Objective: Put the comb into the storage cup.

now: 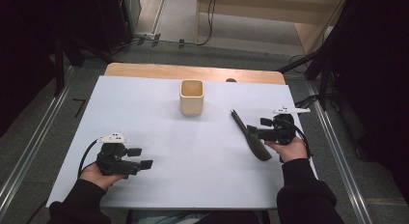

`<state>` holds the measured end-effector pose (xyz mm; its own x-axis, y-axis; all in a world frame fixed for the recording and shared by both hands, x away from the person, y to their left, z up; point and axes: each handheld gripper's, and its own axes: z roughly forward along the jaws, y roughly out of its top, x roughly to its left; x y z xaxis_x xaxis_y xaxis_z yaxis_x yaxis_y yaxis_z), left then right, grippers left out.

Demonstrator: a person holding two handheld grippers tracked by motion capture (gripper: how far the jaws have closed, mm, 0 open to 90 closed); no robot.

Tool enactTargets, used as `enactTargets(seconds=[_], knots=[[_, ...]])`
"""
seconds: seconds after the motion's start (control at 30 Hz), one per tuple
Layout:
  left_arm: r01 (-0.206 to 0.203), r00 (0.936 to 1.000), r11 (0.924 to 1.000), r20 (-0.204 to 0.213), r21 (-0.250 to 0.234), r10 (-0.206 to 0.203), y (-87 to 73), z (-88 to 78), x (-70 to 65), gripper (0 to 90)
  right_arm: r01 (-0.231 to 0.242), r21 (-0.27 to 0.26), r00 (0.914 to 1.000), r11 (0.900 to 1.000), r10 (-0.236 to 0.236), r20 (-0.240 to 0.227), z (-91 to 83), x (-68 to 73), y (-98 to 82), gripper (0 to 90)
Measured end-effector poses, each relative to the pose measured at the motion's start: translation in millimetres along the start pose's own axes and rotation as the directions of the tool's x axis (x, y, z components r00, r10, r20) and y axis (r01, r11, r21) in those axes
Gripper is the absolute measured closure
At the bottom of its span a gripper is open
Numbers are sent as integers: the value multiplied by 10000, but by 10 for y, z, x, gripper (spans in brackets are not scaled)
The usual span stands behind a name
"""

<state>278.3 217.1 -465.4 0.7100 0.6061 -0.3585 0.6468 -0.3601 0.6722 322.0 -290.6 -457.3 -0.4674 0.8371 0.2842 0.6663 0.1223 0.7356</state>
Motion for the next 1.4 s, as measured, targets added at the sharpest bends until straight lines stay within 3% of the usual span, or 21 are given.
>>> enactTargets(seconds=[0.5,0.77,1.4], knots=[[1,10000,10000,-10,4,-1,-1,-4,5,250,-154,215,9992,9997,146,371,195,-22,216,210],[28,10000,10000,-17,10,-28,-2,-8,8,250,-23,297,9991,9996,11,415,318,-7,333,210],[58,9998,9999,-169,-139,-60,-5,-8,20,250,-229,259,9980,9994,214,587,570,-44,539,225]])
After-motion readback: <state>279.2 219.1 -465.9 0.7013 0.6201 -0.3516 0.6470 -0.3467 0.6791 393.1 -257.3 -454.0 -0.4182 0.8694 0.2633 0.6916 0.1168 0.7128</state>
